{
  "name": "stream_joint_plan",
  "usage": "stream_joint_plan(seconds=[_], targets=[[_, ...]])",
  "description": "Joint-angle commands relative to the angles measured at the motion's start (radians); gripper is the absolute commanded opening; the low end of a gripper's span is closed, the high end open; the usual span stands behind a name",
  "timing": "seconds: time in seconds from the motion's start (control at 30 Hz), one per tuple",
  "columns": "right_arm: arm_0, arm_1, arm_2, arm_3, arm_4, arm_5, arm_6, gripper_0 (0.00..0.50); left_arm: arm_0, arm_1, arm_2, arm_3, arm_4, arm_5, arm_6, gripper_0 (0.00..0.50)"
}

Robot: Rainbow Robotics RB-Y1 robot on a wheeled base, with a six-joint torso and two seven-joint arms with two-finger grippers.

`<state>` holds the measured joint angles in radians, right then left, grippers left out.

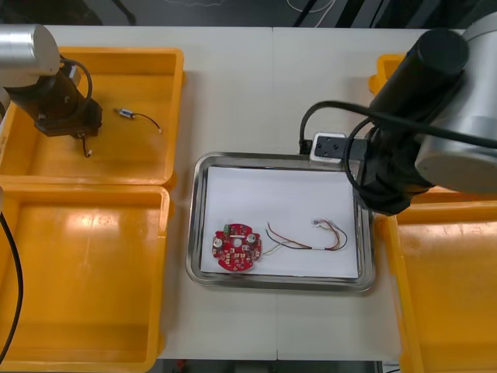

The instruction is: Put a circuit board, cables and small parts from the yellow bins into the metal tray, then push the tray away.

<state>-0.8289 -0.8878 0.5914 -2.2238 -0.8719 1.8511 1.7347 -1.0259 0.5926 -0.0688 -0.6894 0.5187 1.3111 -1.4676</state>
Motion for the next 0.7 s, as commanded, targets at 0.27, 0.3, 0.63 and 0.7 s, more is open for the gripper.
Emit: stream_joint_plan(seconds=[0.27,0.3,0.63,0.7], targets=[[-0.059,0.01,-0.234,0.167,-0.03,0.069,-0.041,0.5,0.012,-0.007,-0.014,-0.012,0.012,-0.007,-0.145,0.0],[-0.062,0.01,-0.251,0.19,-0.03,0.069,-0.038,0.5,0.012,-0.007,-0.014,-0.013,0.014,-0.007,-0.145,0.0],[-0.104,0.009,-0.395,0.458,-0.002,0.069,-0.018,0.5,0.012,0.001,0.053,-0.154,-0.002,0.157,-0.115,0.0],[-0.11,0.007,-0.417,0.512,0.037,0.069,-0.015,0.5,0.012,0.003,0.064,-0.208,-0.008,0.221,-0.105,0.0]])
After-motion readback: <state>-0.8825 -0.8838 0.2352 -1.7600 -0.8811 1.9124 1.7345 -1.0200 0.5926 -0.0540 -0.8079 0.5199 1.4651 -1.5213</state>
